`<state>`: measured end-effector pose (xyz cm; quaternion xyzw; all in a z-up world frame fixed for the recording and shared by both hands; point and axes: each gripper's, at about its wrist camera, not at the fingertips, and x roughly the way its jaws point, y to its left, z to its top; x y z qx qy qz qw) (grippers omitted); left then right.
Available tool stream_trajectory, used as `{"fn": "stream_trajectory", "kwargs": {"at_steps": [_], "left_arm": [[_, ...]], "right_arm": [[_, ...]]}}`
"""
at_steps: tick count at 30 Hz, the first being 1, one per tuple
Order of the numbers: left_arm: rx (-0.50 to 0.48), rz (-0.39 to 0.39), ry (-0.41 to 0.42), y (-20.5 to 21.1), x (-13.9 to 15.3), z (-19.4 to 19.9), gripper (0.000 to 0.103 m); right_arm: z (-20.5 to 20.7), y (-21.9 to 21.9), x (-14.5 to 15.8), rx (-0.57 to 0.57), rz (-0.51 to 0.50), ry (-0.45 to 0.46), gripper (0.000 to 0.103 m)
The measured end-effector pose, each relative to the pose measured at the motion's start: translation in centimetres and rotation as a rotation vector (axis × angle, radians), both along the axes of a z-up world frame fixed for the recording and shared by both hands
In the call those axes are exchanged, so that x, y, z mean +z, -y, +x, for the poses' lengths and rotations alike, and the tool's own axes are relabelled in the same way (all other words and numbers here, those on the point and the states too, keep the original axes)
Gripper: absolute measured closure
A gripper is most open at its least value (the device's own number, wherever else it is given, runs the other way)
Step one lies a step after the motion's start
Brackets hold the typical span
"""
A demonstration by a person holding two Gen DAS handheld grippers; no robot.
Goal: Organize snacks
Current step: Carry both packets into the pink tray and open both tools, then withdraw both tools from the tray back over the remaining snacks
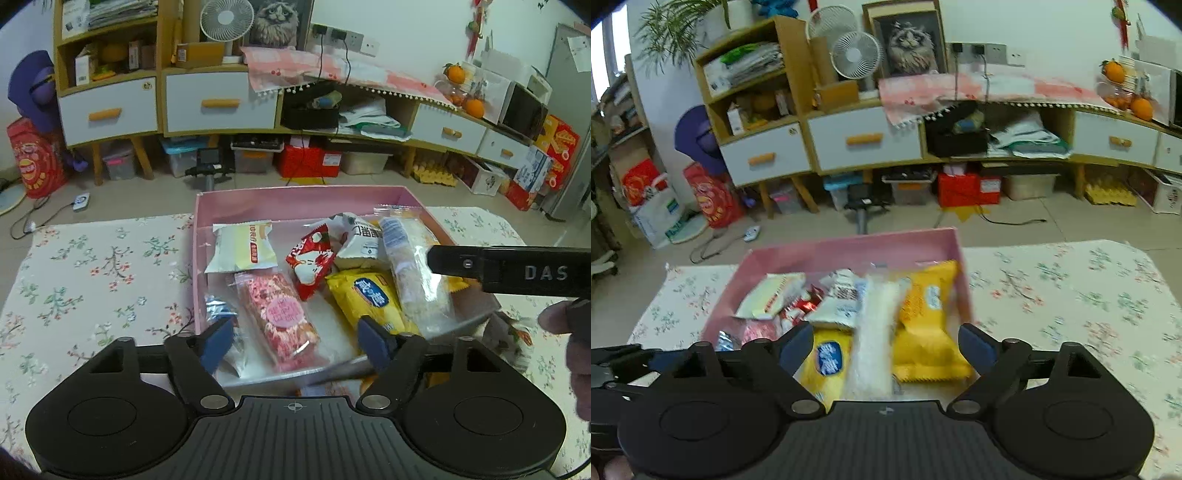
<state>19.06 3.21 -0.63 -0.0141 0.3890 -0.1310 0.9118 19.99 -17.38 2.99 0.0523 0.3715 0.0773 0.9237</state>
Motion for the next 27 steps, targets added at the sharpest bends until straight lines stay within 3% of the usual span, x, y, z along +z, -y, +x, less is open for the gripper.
{"fn": "stream_trajectory", "kwargs": {"at_steps": [9, 13, 20, 27], "left_arm": [[0.014, 0.067, -0.002, 0.0, 1.9, -3.9, 0.006], [0.027, 0.108, -0.018, -0.1, 2.6, -5.6, 0.006], [0.056, 0.083, -0.065, -0.9, 2.3, -8.1, 0.005], [0.059, 0.088, -0.06, -1.4, 0.6, -9.6, 0.004]], "right_arm": [[-3.7, 0.8, 2.2, -0.027, -0.058, -0.037, 0.029], [-5.7, 0.5, 2.9, -0.006, -0.096, -0.041, 0.026], [-8.0, -0.2, 2.8, 0.033, -0.12, -0.068, 0.026], [-10.0, 0.2, 2.3, 0.055, -0.144, -0.002, 0.026]]}}
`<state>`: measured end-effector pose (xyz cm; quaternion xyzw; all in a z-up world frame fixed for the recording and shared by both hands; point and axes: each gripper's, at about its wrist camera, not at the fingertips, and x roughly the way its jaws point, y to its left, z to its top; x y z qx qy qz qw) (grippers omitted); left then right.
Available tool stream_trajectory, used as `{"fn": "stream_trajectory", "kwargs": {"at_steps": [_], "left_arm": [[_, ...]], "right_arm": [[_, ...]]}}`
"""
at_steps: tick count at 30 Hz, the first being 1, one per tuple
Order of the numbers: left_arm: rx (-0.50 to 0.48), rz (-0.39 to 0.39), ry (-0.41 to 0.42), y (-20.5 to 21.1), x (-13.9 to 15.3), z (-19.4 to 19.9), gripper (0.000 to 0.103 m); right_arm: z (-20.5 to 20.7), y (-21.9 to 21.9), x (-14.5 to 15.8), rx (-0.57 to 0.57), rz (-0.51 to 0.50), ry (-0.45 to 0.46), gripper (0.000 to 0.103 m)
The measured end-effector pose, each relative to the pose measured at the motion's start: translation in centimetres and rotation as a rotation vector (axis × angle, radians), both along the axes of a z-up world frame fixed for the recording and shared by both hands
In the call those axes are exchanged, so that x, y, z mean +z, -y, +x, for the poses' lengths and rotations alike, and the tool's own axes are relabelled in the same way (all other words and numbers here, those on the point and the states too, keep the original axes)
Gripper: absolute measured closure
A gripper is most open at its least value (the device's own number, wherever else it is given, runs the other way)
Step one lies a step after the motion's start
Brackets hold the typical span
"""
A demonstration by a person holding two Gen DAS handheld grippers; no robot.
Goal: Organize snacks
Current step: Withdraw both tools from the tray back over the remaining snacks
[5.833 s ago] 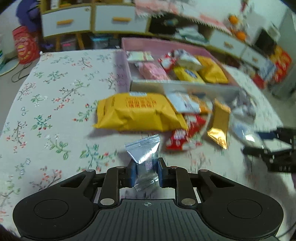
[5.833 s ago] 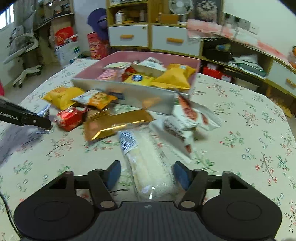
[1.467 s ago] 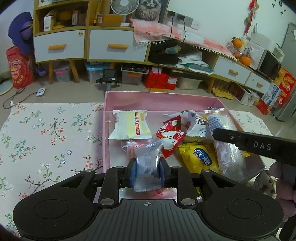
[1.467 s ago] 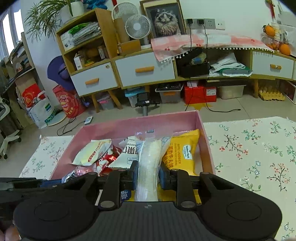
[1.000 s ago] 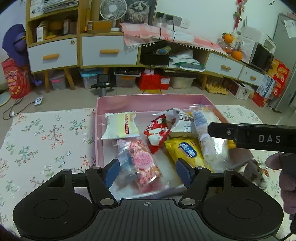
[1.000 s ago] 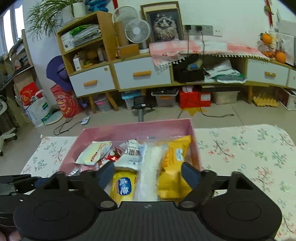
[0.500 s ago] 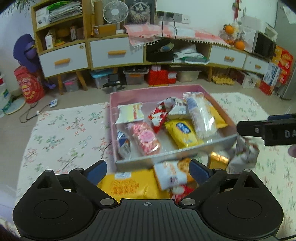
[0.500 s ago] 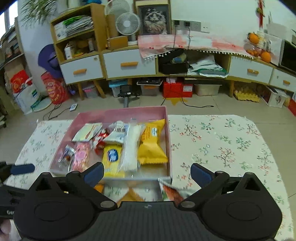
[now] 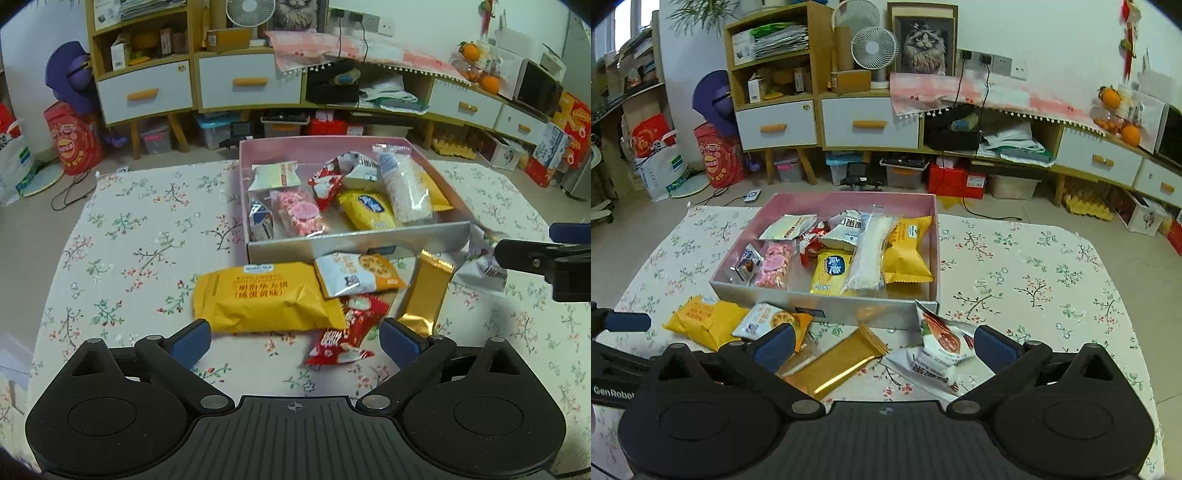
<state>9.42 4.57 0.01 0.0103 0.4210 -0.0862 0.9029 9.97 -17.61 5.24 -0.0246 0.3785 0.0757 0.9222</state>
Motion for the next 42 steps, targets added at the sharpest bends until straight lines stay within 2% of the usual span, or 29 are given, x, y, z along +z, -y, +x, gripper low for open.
{"fn": "stream_trajectory", "kwargs": {"at_steps": [5, 15, 20, 25, 30, 37, 42], "left_arm": [[-0.012, 0.033, 0.019, 0.2, -1.3, -0.6, 0.004], [-0.089, 0.006, 0.03, 0.8, -3.6, -2.3, 0.004], [-0.111, 0.035, 0.055, 1.1, -4.7, -2.8, 0.004], [-0.125, 0.033, 0.072, 1.2, -5.8, -3.0, 0.004], [-0.174, 0.05, 0.131, 2.1, -6.7, -3.0, 0.004], [-0.194, 0.003, 0.149, 2.8, -6.8, -2.0, 0.007], [-0.183, -0.039, 0.152, 3.0, -6.6, -1.2, 0.016]], "right_arm": [[-0.6, 0.8, -1.1, 0.015, -0.034, 0.009, 0.026], [-1.9, 3.1, -4.3, 0.08, -0.074, -0.031, 0.026], [-2.4, 4.7, -5.8, 0.115, -0.082, -0.054, 0.026], [-2.0, 5.8, -7.5, 0.102, -0.031, -0.095, 0.026], [-1.2, 5.9, -8.4, 0.101, 0.005, -0.104, 0.026], [-0.3, 6.0, -8.9, 0.117, 0.021, -0.057, 0.026], [0.9, 6.3, -8.6, 0.077, 0.088, -0.043, 0.026]]}}
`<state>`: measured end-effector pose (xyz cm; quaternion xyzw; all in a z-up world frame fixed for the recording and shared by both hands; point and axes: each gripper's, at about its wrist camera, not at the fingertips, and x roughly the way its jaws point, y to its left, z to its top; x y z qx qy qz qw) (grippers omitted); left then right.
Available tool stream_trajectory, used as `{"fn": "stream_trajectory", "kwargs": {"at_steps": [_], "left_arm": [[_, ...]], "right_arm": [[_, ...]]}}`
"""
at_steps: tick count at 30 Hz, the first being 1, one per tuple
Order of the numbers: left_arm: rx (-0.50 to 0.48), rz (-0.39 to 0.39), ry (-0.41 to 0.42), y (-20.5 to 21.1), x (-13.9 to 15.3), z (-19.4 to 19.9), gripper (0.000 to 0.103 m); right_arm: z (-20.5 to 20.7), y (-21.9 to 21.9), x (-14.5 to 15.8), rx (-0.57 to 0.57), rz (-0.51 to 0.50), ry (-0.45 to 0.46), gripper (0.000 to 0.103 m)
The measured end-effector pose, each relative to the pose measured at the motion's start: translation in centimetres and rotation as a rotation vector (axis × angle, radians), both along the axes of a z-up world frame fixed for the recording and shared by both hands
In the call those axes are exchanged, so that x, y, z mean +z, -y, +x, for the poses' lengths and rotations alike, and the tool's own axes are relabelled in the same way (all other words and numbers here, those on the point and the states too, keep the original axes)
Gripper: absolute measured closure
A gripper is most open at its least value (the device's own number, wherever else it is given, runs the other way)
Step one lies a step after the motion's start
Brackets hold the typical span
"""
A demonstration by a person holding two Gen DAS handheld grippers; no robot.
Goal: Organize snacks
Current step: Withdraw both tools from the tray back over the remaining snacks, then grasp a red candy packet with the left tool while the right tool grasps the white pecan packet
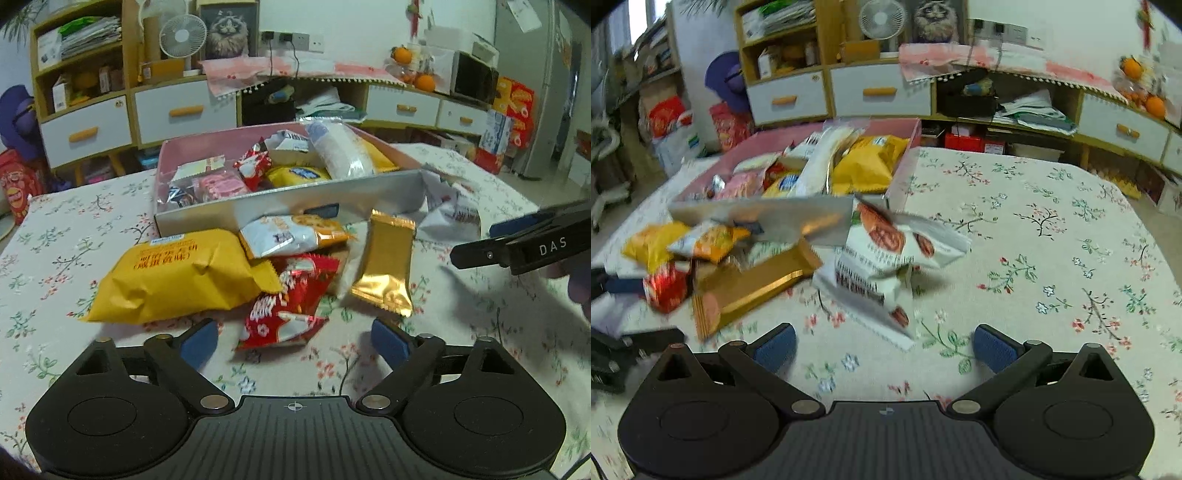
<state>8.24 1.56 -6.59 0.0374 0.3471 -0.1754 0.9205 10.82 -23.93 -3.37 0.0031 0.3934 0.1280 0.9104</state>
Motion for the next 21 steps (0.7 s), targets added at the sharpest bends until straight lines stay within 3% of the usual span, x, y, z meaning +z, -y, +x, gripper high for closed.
{"fn": "stream_trajectory", "kwargs": {"at_steps": [5, 8, 10, 12, 16, 21], "left_arm": [[0.029, -0.054, -0.017, -0.4, 0.3, 0.9, 0.029], [0.047, -0.077, -0.027, -0.6, 0.5, 1.3, 0.042], [0.056, -0.092, -0.036, -0.7, 0.6, 1.4, 0.056], [0.065, -0.102, -0.044, -0.8, 0.6, 1.5, 0.061], [0.073, -0.11, -0.058, -0.8, 0.8, 1.7, 0.064], [0.057, -0.103, -0.091, -0.5, 1.1, 1.7, 0.066]], "right_arm": [[0.9, 0.0, 0.3, -0.038, 0.066, 0.002, 0.026], [1.3, -0.2, 0.5, -0.055, 0.084, 0.004, 0.027], [1.5, -0.3, 0.7, -0.062, 0.101, 0.006, 0.029], [1.7, -0.3, 0.8, -0.067, 0.117, 0.002, 0.033], [2.0, -0.6, 0.9, -0.079, 0.124, 0.002, 0.047], [2.2, -0.7, 0.9, -0.093, 0.123, -0.004, 0.076]]}}
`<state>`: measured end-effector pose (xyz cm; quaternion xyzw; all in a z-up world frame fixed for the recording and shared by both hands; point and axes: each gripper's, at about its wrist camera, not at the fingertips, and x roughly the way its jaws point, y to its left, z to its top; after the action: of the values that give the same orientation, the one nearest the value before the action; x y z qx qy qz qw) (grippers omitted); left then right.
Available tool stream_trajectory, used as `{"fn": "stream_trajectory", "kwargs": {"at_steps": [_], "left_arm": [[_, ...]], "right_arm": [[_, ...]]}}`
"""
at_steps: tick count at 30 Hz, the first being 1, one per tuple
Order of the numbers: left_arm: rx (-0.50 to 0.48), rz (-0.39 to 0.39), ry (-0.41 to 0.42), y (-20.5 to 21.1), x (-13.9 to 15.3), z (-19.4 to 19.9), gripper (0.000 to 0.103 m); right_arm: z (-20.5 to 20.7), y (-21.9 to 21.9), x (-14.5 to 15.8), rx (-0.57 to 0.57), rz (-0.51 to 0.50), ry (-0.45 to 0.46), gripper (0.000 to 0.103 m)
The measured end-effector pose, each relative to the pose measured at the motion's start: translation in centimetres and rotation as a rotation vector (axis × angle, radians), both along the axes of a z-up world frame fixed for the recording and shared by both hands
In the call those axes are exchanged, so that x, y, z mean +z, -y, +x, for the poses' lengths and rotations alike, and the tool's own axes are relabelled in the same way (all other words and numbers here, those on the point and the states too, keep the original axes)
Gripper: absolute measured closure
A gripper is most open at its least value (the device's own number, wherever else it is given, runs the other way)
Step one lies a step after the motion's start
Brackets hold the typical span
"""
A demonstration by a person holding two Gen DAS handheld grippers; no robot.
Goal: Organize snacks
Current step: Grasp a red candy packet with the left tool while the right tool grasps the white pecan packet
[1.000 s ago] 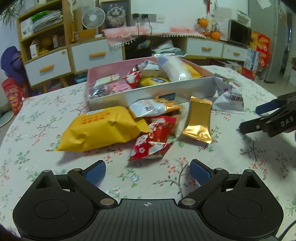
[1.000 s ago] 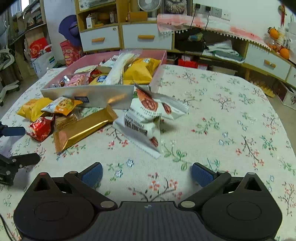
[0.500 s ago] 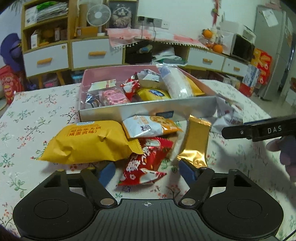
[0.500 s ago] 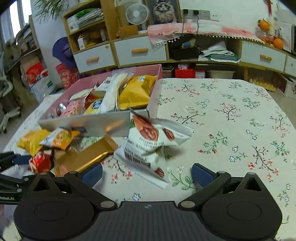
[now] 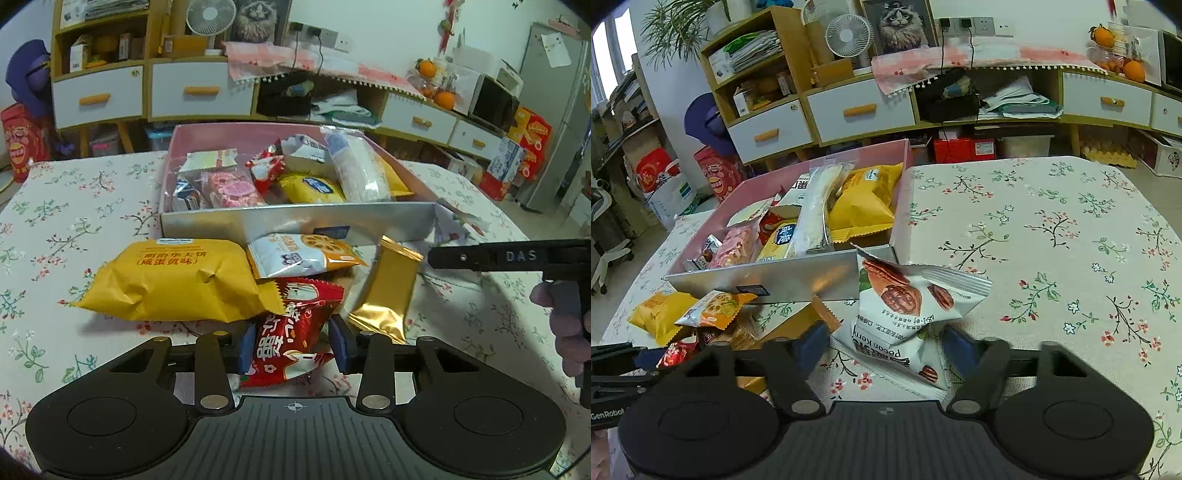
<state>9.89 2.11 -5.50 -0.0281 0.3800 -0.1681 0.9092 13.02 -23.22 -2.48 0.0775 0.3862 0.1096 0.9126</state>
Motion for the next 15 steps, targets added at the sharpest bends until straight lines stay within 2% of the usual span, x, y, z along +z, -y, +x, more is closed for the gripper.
{"fn": "stream_trajectory", "kwargs": {"at_steps": [5, 10, 15], "left_arm": [[-0.021, 0.009, -0.037, 0.6, 0.4, -0.5, 0.067], [-0.038, -0.012, -0.084, 0.8, 0.8, -1.1, 0.069], [-0.057, -0.03, -0.083, 0.8, 1.8, -1.7, 0.069]], "right_arm": [[0.2, 0.1, 0.4, 0.002, 0.002, -0.013, 0.089], [0.1, 0.2, 1.0, -0.002, -0.001, -0.018, 0.092], [0.0, 0.5, 1.6, -0.013, 0.011, -0.028, 0.094]]}}
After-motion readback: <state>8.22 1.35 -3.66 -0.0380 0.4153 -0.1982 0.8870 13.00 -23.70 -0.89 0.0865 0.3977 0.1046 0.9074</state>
